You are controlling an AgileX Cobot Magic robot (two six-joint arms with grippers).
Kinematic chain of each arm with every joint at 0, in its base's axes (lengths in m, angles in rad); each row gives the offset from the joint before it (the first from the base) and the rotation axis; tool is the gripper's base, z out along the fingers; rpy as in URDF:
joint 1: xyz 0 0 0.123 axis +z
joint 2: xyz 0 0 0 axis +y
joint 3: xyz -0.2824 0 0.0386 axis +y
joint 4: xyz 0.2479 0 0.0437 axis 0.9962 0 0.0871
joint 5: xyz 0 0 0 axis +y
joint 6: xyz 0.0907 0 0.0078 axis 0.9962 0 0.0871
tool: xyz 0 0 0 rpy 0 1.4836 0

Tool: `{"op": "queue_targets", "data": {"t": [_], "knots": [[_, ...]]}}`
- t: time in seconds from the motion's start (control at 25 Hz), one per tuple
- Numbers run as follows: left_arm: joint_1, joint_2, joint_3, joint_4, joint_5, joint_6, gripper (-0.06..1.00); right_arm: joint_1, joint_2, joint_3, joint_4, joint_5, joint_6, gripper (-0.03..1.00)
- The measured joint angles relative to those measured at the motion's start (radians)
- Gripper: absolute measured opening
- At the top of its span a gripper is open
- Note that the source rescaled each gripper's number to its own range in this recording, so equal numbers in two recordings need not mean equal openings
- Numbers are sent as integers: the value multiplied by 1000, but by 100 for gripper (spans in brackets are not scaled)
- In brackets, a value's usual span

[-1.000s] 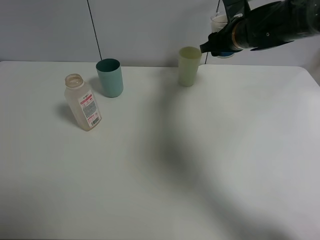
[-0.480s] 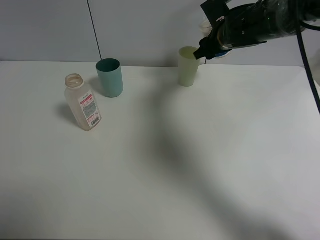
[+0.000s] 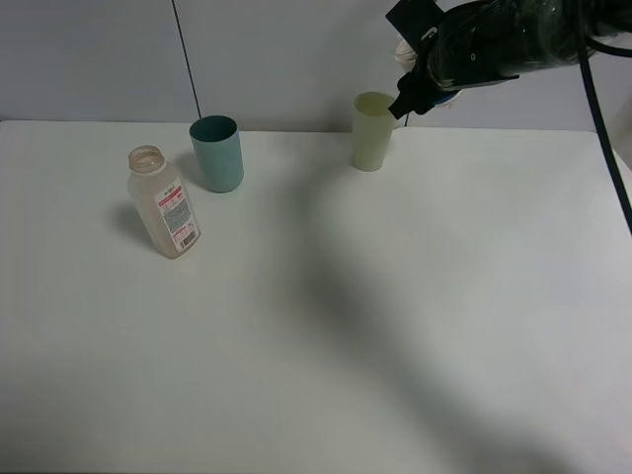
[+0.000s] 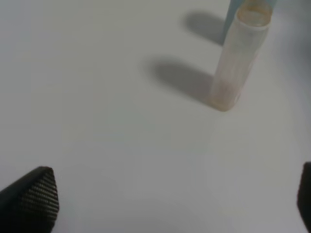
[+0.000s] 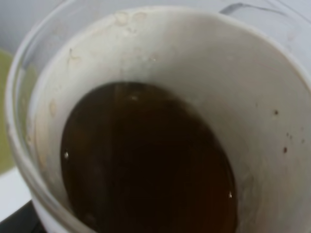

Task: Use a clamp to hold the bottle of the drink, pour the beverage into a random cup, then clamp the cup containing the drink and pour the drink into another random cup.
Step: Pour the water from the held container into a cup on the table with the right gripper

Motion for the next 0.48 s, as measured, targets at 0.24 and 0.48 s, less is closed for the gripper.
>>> {"op": "queue_targets", "data": {"t": [0.24, 0.48], "knots": [[0, 0, 0, 0, 0, 0, 100, 7, 24, -29, 6, 58, -73, 5], [0, 0, 0, 0, 0, 0, 100, 26, 33, -48, 9, 64, -120, 5]]}}
